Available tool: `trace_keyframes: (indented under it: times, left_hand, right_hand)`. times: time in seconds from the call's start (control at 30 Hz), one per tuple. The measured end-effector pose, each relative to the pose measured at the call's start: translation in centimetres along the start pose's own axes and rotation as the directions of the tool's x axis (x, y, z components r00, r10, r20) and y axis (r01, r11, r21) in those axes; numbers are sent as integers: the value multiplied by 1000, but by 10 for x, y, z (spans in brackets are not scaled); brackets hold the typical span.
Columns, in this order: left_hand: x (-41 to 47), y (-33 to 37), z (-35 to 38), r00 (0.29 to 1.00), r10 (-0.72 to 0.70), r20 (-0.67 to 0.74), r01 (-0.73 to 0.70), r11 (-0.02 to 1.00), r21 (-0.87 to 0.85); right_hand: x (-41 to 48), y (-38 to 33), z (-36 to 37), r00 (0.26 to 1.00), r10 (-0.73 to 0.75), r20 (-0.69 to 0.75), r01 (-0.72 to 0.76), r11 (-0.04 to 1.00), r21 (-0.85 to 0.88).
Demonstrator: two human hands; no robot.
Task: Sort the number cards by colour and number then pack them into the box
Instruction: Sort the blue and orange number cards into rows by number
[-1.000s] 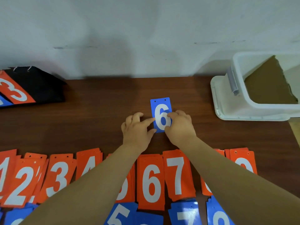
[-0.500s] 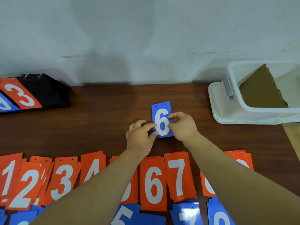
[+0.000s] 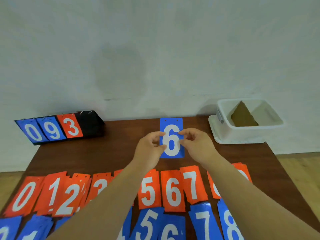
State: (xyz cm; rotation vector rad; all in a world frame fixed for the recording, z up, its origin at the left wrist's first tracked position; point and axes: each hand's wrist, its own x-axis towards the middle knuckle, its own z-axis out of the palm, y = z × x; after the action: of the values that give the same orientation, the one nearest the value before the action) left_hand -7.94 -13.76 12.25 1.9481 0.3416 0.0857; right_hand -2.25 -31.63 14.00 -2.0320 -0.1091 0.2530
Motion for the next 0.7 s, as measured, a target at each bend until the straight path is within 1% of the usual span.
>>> trace_keyframes:
  times: [0.1, 0.23, 0.3, 0.37, 0.47, 0.6, 0.7]
  left_hand:
    - [-42, 15, -18, 998, 46, 39, -45, 998, -35]
    - [-97, 22, -31, 994, 57, 96, -61, 997, 41]
    - [-123, 17, -32, 992, 43, 119, -52, 996, 69]
    - [-146, 8, -30, 988, 26, 150, -40, 995, 93]
    - [-175, -14, -20, 981, -40, 188, 11, 988, 153]
    - [-198, -57, 2, 972, -90, 216, 33, 967, 252]
    - [-214, -87, 19, 954, -179, 242, 97, 944, 315]
  right_hand:
    - [-43, -19, -8, 999, -26, -41, 27, 1000, 11]
    - [-98, -26, -14, 999, -44, -22, 44, 999, 8]
    - [-122, -21, -14, 999, -32, 8, 32, 999, -23]
    - [-141, -9, -11, 999, -17, 37, 20, 996, -81]
    - [-161, 18, -2, 995, 27, 101, -13, 991, -137]
    - [-179, 64, 13, 980, 51, 194, -1, 968, -249]
    - [-191, 98, 23, 957, 104, 270, -10, 945, -327]
